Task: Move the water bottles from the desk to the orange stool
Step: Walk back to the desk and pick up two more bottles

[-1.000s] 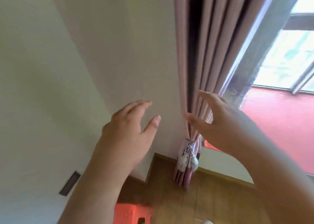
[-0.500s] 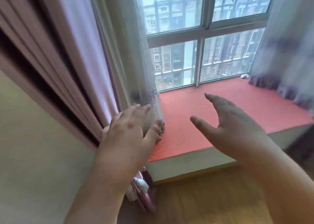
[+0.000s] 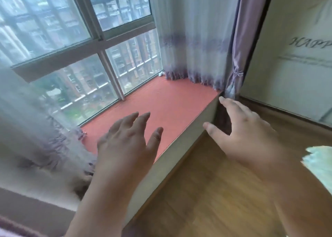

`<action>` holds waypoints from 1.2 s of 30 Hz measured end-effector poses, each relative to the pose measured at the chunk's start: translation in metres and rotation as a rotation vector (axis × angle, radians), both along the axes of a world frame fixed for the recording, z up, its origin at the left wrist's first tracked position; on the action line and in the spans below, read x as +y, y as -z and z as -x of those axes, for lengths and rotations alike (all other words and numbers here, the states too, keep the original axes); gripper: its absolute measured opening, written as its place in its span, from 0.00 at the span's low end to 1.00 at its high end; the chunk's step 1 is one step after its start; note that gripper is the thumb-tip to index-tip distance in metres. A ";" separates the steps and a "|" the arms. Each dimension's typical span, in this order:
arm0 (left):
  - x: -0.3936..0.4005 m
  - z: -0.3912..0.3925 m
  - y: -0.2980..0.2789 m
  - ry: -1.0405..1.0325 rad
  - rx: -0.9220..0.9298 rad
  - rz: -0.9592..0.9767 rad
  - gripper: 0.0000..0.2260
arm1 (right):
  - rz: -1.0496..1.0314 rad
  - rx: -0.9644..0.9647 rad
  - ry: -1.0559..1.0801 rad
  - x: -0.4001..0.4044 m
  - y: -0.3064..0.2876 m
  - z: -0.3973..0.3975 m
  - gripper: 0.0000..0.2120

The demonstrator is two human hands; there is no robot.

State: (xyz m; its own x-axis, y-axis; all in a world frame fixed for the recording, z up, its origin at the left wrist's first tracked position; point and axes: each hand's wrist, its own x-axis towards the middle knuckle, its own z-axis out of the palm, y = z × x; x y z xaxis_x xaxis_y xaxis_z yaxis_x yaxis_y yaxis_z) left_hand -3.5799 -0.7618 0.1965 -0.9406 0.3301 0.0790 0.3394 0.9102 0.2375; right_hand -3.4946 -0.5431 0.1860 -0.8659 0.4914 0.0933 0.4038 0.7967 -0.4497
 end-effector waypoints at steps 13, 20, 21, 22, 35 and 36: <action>0.084 0.055 0.009 0.528 0.075 -0.005 0.28 | -0.082 -0.030 0.521 0.007 0.009 -0.049 0.37; 0.101 0.064 0.019 0.716 0.037 0.000 0.29 | -0.077 0.016 0.687 -0.011 0.023 -0.062 0.36; 0.105 0.063 0.020 0.738 0.033 0.006 0.29 | -0.071 0.014 0.696 -0.011 0.024 -0.063 0.36; 0.110 0.062 0.020 0.760 0.031 0.008 0.29 | -0.069 0.008 0.705 -0.010 0.025 -0.066 0.36; 0.187 0.029 -0.003 0.848 0.099 -0.088 0.28 | -0.080 0.114 0.759 0.055 0.001 -0.104 0.35; 0.192 0.027 -0.004 0.844 0.103 -0.089 0.28 | -0.086 0.112 0.750 0.061 0.000 -0.106 0.35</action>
State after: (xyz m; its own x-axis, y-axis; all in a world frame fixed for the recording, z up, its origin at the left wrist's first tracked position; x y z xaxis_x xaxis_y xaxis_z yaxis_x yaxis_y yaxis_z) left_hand -3.6065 -0.5703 0.2004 -0.3691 0.9054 0.2099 0.9191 0.3221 0.2269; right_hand -3.3889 -0.4825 0.1855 -0.2858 0.9313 0.2259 0.8062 0.3611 -0.4686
